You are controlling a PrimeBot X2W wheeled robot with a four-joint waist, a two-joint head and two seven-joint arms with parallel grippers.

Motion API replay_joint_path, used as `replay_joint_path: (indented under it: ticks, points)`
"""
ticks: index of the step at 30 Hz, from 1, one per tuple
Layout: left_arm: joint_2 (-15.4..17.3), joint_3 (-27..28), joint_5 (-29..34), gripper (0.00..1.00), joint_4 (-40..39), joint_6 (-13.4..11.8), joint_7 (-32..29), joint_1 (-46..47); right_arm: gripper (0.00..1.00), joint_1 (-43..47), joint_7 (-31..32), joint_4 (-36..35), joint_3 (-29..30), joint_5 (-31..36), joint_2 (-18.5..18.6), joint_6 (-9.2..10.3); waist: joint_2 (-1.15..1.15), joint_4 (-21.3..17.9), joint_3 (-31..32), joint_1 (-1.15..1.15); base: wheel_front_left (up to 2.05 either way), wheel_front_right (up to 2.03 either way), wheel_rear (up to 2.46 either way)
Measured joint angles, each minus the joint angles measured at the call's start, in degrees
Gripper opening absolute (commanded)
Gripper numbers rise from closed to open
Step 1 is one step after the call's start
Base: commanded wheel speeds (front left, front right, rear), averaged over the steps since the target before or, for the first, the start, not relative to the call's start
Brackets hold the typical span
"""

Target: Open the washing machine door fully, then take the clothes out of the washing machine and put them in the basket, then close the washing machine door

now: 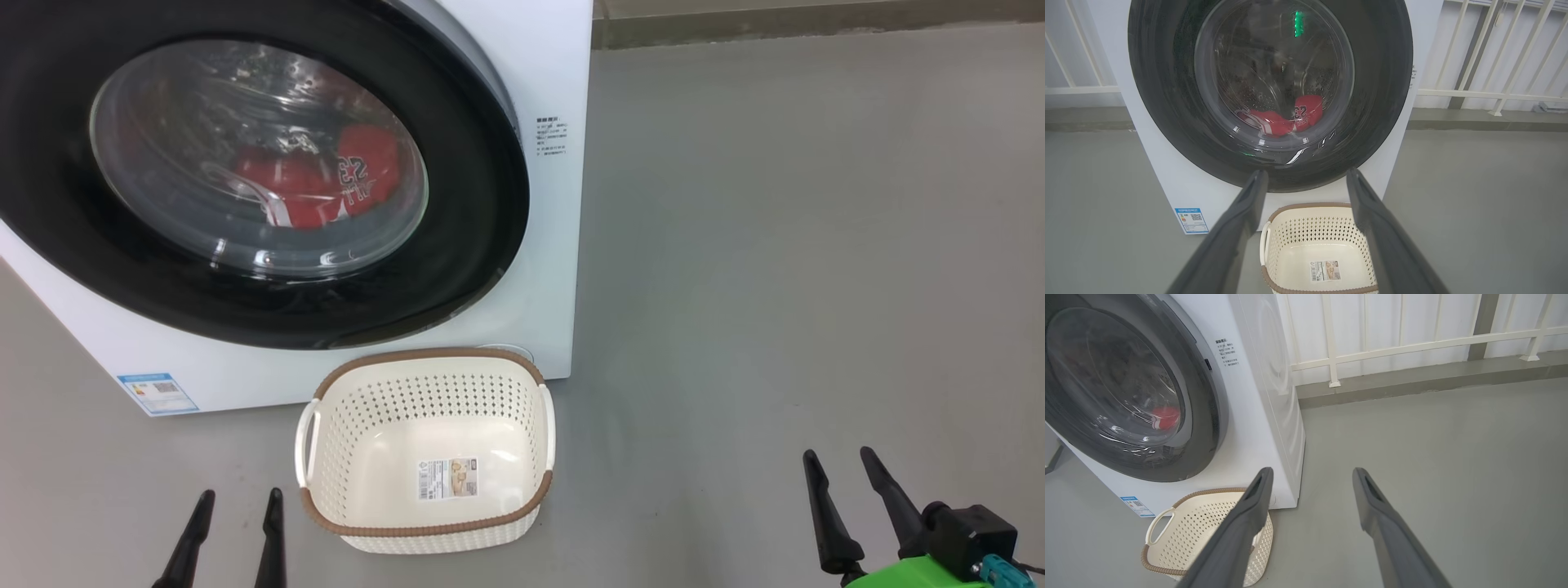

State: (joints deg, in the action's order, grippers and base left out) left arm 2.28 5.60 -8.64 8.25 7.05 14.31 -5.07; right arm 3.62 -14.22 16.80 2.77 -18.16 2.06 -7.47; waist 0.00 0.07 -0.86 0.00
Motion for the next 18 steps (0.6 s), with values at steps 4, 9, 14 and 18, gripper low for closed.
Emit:
replay_joint_path:
  ticks: [4,9,14,18]
  points:
    - [0.0,0.4,0.0,1.0,0.6,0.0,0.0,0.0,1.0,0.2,0.0,-0.2,0.9,0.0,0.0,0.0,0.0,0.0,-0.1,0.0,0.0,0.0,0.0]
    - [0.0,0.9,-0.1,1.0,1.5,0.0,0.0,0.0,1.0,1.5,0.0,-0.4,2.0,-1.4,-0.1,0.0,0.0,-0.1,-0.3,0.0,0.0,0.0,0.0]
    - [0.0,1.2,-0.5,1.0,1.5,0.0,0.0,0.0,1.0,1.6,0.0,-0.5,1.9,-1.9,-0.1,0.0,0.0,-0.3,-0.4,0.0,0.0,0.0,0.0]
    - [0.0,1.2,-0.5,1.0,1.5,0.1,0.0,0.0,1.0,1.6,0.0,-0.6,1.9,-1.9,-0.1,0.0,0.0,-0.4,-0.4,0.0,0.0,0.0,0.0]
